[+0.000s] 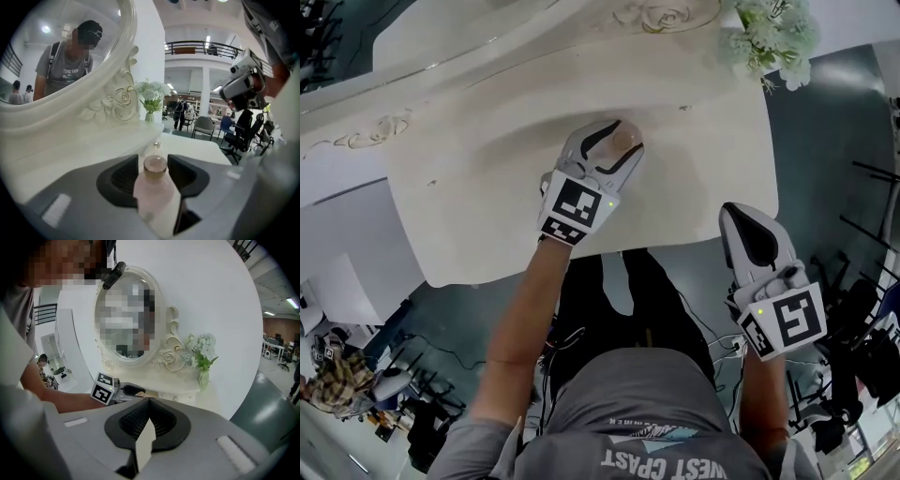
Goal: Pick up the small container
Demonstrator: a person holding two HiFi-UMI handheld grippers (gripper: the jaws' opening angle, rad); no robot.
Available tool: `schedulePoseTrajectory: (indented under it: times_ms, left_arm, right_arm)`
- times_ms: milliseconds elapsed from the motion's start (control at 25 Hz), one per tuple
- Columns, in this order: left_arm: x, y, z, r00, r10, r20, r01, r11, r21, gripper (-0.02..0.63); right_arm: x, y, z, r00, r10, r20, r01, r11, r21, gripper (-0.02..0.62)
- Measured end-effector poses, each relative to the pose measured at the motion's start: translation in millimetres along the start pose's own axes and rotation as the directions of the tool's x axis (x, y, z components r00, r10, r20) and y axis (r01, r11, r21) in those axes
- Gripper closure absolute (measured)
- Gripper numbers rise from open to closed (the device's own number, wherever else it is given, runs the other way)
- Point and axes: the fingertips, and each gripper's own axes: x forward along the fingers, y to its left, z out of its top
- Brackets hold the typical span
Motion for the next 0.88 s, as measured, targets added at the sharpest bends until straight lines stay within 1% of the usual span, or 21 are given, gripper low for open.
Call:
schedulePoseTrajectory:
  times_ms: [320,400,560,640,720,880]
  left_arm:
    - [15.8,-2.5,-9.9,1.0,-0.003,-0.023,0.004,0.999,0.052,0.414]
    - [17.7,-4.0,-11.2,1.0,0.001,-0.021,0.001,0.998,0.06,0.429]
    - [16.7,-4.2,-9.3,1.0,-0.001,0.007,0.001,0.998,0.057,0.447]
    - [16.2,-2.7,-9.2,1.0,-0.005,0.011,0.004,0.998,0.055,0.481]
    - [16.4,-2.7,-9.4,1.0,-0.011,-0.008,0.012,0.998,0.06,0.491]
    - [9.4,-15.5,-7.0,0.998,-0.036,-0.05,0.041,0.993,0.112,0.492]
  right_arm:
    - [0.8,1.4,-8.6,1.0,0.001,-0.013,-0.001,1.0,0.002,0.594]
    - [-1.7,2.2,-9.5,1.0,0.0,-0.012,0.0,1.0,0.001,0.594]
    - [-5.1,5.2,-11.0,1.0,0.002,-0.01,-0.002,1.0,-0.001,0.594]
    - [-5.5,7.8,-11.0,1.0,0.003,-0.006,-0.003,1.0,-0.004,0.594]
    - [-6.7,9.9,-9.7,1.0,0.004,-0.001,-0.004,1.0,-0.008,0.594]
    - [-15.3,13.0,-4.4,1.0,0.003,0.015,-0.003,1.0,-0.015,0.594]
